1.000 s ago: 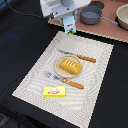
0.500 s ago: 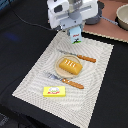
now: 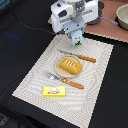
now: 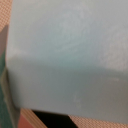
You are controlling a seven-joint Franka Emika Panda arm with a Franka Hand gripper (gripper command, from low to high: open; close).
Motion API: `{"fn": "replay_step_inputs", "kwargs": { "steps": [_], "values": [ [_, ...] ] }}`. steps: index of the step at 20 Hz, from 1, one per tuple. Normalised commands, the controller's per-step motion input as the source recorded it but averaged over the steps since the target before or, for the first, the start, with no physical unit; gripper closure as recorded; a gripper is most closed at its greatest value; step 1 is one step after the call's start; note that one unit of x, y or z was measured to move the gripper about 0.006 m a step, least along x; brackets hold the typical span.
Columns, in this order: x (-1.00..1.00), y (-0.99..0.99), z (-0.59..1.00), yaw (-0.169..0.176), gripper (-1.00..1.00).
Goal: Place the bread, butter, and milk from the table onto the serving area.
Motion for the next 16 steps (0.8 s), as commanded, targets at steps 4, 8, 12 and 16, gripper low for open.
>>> {"fn": "replay_step_inputs", "kwargs": {
  "steps": [4, 8, 12, 16],
  "values": [
    [0.37, 0.07, -0.07, 0.038, 1.00],
    [0.49, 0.12, 0.70, -0.002, -1.00],
    [0.48, 0.06, 1.00, -0.010, -1.00],
    [0.32, 0.01, 0.96, 0.000, -1.00]
  ]
}}
